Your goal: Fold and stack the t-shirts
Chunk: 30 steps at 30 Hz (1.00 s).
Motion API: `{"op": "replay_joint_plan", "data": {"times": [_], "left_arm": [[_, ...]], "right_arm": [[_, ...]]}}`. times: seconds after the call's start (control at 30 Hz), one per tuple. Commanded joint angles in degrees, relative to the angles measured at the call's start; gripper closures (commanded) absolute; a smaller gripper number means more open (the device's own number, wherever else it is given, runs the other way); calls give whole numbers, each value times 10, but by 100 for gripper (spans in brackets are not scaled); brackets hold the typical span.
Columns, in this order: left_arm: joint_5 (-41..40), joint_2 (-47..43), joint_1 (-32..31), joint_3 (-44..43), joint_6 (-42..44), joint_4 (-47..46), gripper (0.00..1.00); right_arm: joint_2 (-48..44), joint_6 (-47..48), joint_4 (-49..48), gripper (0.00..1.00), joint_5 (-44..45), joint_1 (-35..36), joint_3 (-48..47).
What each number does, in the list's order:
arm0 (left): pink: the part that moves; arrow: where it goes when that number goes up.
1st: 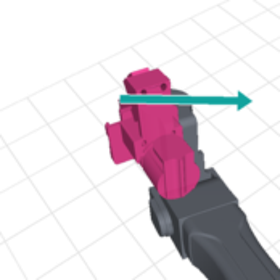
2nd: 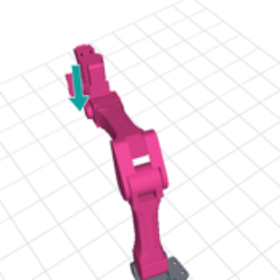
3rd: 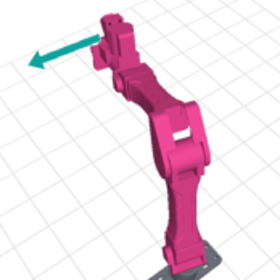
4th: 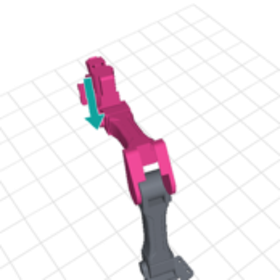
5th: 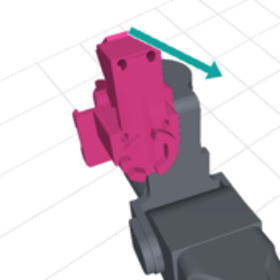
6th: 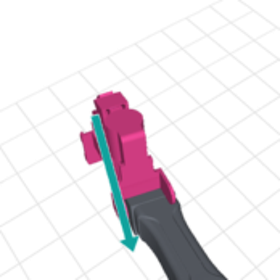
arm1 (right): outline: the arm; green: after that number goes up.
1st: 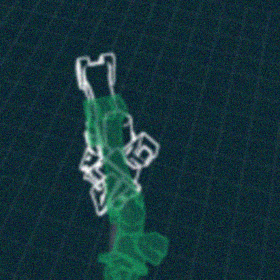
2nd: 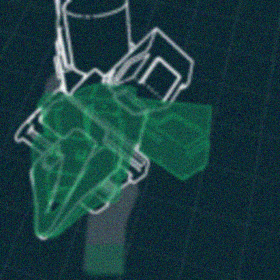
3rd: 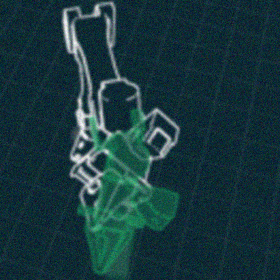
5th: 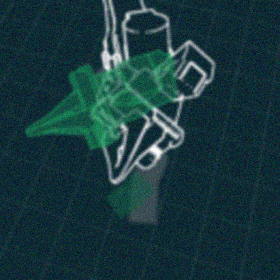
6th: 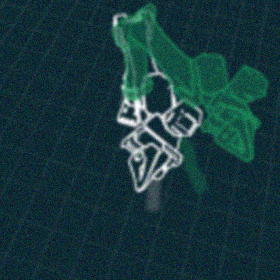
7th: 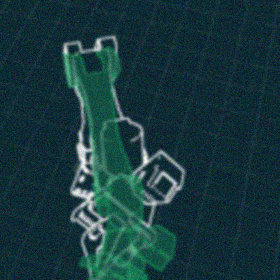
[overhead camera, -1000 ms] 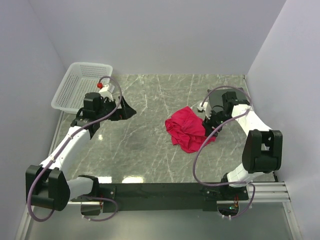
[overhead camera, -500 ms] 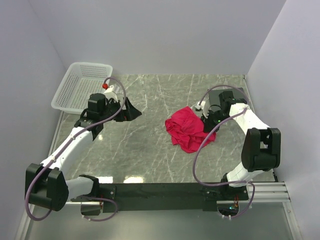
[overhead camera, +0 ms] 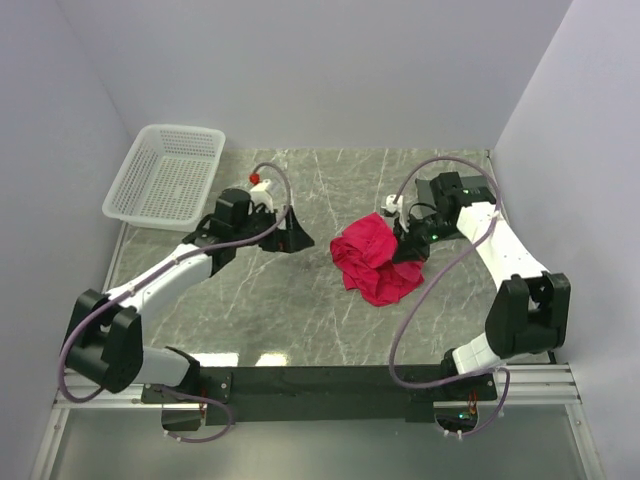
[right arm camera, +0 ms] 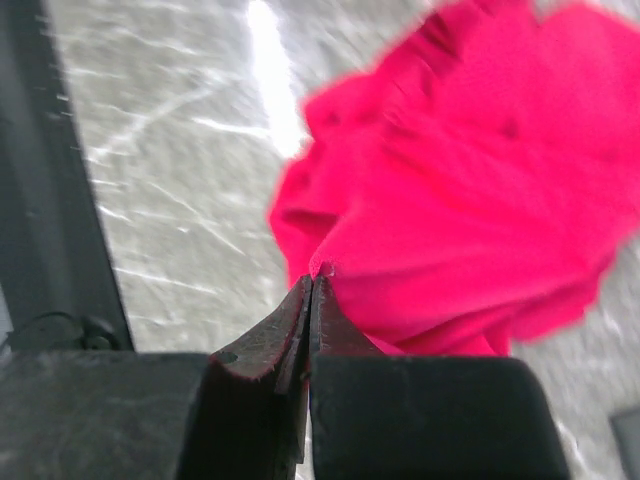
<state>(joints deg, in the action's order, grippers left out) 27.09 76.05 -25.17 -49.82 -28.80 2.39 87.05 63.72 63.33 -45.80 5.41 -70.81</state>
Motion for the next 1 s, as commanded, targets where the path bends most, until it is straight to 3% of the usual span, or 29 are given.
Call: {"op": "replay_joint_plan", "data": {"times": [0.0, 0.4, 0.63, 0.97], "left_arm": [[-6, 25, -25, -41, -4, -44, 4], [-4, 146, -99, -128, 2, -62, 10], [-12, 116, -128, -126, 97, -110, 9], [-10, 67, -155, -101, 206, -139, 9]], "right_arm": [[-49, 2, 31, 100, -45, 29, -2], [-86, -47, 39, 100, -54, 36, -97], [-93, -112, 8, 100, -54, 36, -178], [-81, -221, -57, 100, -57, 33, -222]]}}
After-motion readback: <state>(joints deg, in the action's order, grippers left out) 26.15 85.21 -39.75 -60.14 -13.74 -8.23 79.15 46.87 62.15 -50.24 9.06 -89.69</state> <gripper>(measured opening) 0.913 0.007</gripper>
